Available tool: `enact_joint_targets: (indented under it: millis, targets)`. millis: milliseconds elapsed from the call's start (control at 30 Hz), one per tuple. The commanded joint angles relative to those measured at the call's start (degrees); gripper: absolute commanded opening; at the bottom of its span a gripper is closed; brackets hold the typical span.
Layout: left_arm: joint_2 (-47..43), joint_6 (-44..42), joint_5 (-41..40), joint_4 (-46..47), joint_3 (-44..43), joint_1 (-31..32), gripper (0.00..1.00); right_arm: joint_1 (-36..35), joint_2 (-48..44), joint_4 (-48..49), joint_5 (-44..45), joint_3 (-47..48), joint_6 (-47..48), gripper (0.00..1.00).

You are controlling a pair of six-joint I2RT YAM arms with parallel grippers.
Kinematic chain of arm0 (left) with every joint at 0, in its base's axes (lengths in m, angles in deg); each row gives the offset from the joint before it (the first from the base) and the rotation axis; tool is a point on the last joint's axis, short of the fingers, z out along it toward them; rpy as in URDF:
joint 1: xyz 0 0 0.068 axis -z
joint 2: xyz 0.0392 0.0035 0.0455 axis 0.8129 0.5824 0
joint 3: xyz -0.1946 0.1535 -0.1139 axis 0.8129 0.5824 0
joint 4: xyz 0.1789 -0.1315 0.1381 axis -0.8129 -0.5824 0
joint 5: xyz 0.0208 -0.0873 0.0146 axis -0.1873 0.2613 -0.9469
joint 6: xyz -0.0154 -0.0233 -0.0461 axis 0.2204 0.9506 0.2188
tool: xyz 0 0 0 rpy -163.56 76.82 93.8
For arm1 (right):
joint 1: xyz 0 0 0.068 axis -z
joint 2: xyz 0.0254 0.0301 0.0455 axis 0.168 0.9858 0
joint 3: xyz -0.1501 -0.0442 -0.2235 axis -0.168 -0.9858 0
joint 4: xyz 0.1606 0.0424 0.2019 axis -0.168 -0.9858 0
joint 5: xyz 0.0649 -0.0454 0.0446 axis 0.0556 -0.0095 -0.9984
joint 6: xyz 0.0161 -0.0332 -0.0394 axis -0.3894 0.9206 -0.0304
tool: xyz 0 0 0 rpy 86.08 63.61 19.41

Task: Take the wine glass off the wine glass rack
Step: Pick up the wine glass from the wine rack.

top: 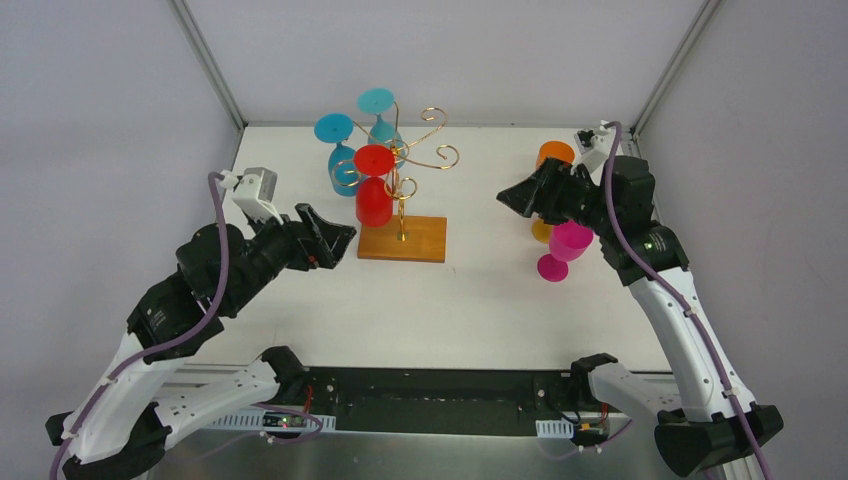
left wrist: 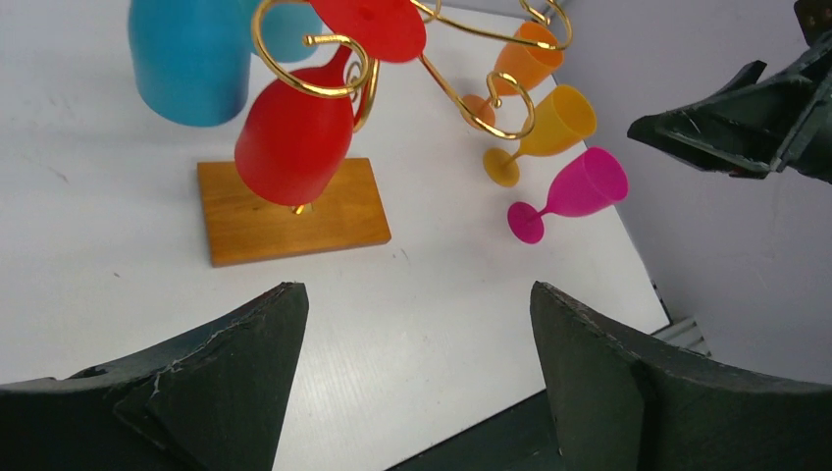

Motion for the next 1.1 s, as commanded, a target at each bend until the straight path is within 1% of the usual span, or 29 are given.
enact_joint_targets:
  millis: [0,233,367,500,600,733,900,1067]
  targets:
    - [3.3,-4.5,-5.7,0.3,-5.9,0.2,0.85,-0.4,-0.3,8.9,-12.0,2.4,-4.7,0.75]
    - [11.8,-9.2,-7.9,-0.3,-16.3,0.1,0.81,-2.9,0.2,9.7,-11.8,3.3,-4.6,0.74]
    - [15.9,-11.1,-10.1,-0.3,-20.6,-0.6,0.79,-4.8,0.0,9.5,-10.2,2.8,-4.3,0.74]
    - [18.7,-12.3,-8.2,0.5,-23.6,-3.1,0.76,-5.7,-1.1,9.4,-9.2,1.8,-4.2,0.74]
    - [21.4,-12.1,-3.3,0.6,-26.0,-7.5,0.74,-6.0,-1.9,9.4,-9.1,0.7,-4.0,0.74]
    - [24.9,-8.5,8.6,0.7,-28.1,-18.1,0.71,-6.2,-3.0,9.2,-8.8,-0.8,-4.0,0.74]
    - [27.4,-6.9,12.3,0.6,-28.5,-24.9,0.71,-6.4,-4.4,8.0,-8.1,-1.7,-3.3,0.74]
    - [29.8,-2.8,21.6,1.1,-26.4,-35.4,0.68,-6.3,-5.0,7.0,-7.3,-1.7,-2.4,0.74]
